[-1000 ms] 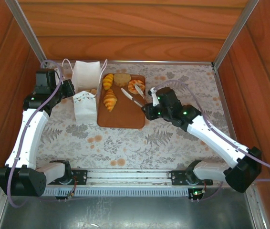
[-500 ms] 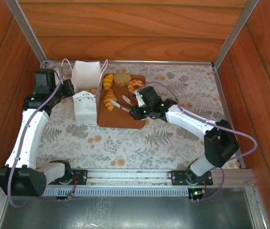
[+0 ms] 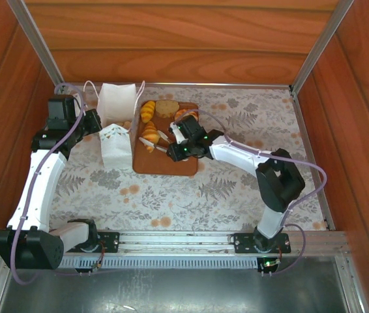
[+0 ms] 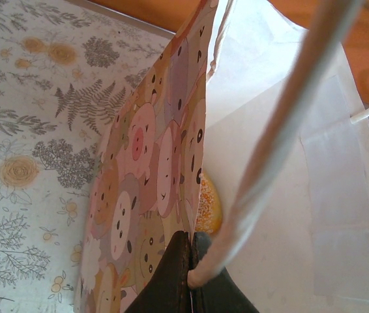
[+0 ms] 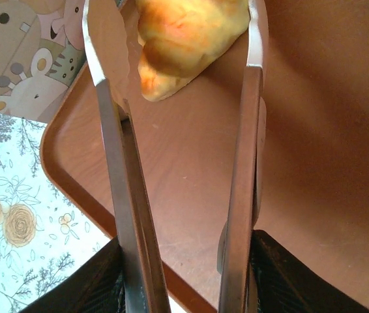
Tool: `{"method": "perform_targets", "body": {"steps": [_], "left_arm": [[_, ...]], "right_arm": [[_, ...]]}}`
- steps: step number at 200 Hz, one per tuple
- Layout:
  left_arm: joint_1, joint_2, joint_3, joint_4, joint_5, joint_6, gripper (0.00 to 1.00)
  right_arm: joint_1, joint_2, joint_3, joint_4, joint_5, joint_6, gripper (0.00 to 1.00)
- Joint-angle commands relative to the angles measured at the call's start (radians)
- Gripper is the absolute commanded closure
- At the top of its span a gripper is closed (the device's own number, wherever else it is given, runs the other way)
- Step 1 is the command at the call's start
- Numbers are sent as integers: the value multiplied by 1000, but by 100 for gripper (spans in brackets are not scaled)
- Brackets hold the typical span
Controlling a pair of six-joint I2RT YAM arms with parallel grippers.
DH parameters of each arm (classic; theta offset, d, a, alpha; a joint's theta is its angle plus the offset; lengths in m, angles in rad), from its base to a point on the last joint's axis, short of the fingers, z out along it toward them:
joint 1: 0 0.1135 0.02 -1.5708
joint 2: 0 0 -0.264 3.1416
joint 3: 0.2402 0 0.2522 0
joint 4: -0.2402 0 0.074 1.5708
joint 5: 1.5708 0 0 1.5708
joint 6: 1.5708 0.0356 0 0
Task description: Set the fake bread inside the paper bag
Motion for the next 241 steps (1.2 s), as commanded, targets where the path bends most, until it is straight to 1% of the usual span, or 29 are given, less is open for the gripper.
{"method": "perform_targets", "body": {"steps": [1, 17, 38, 55, 65, 70, 111, 133, 156, 196, 241], "left_arm": [[5, -18, -6, 21, 21, -1, 100], [5, -19, -7, 21, 21, -1, 100], [6, -15, -7, 21, 21, -1, 100], [8, -12, -4, 21, 24, -3, 100], [7, -12, -4, 21, 25, -3, 100], [6, -12, -4, 21, 25, -5, 100], [8, -10, -5, 24, 27, -8, 100], [9, -8, -3, 27, 26, -10, 100], [10, -6, -3, 30, 28, -11, 100], [9, 2, -3, 32, 30, -14, 100], [9, 3, 0, 38, 38, -18, 100]], "right_arm": [[13, 6, 40, -8, 6, -29, 53], [15, 0, 42, -20, 21, -34, 57], [15, -39, 37, -35, 38, -33, 68], [15, -91, 22, -52, 59, -33, 73], [15, -116, 7, -60, 77, -32, 73], [15, -166, -2, -65, 85, -30, 73], [15, -372, -41, -137, 162, -20, 74], [15, -473, -19, -179, 213, -16, 74], [17, -545, 49, -214, 254, -33, 74], [39, -567, 214, -225, 262, -94, 74], [112, -485, 359, -179, 224, -141, 75]]}}
